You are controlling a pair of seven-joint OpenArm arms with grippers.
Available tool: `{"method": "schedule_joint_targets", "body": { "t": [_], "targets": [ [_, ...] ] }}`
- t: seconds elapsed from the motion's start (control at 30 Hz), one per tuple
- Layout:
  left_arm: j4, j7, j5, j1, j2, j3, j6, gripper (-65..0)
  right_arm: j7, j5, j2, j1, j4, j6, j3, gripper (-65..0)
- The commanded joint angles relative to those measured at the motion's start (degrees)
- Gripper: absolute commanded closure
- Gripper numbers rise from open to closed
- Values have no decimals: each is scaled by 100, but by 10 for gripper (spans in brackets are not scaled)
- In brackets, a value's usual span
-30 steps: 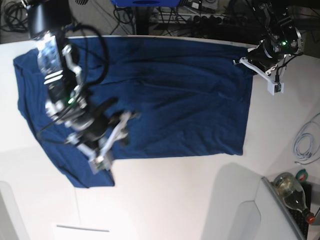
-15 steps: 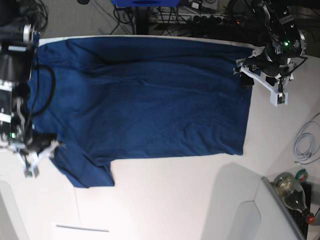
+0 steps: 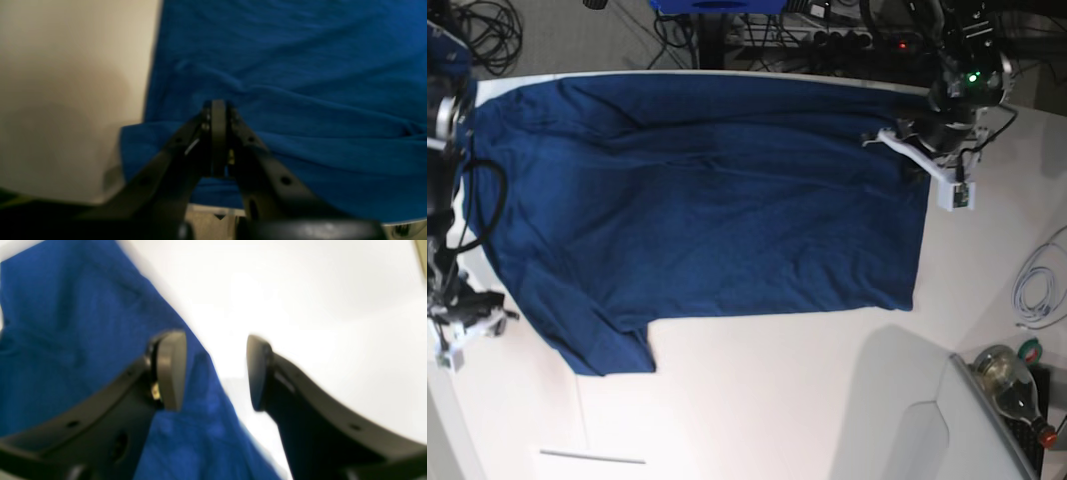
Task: Layout the t-shirt on the table in an organized manner, then fold the t-shirt properly
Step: 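Move the right gripper to the shirt hem corner and grasp it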
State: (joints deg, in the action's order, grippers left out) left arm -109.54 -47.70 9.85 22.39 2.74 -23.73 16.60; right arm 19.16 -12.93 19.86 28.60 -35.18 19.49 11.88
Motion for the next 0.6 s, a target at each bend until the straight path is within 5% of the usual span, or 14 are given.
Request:
{"method": "schedule_joint_targets", "body": {
  "t": [0.0, 0.17, 0.4, 0.57],
  "targets": [
    [-49, 98, 22, 42, -33, 39, 23, 0, -311, -4, 76, 248, 322, 183, -14, -279],
    [-40, 107, 22, 209, -50, 47, 23, 0, -1322, 14, 23, 652, 1527, 333, -41, -279],
    [-40, 115, 22, 394, -173, 39, 23, 0, -1419, 14, -30, 529, 1588, 280, -489, -281],
    [-40, 115, 48, 394, -147, -137, 23, 0, -1428, 14, -47, 336, 1588, -107, -524, -281]
  ]
}}
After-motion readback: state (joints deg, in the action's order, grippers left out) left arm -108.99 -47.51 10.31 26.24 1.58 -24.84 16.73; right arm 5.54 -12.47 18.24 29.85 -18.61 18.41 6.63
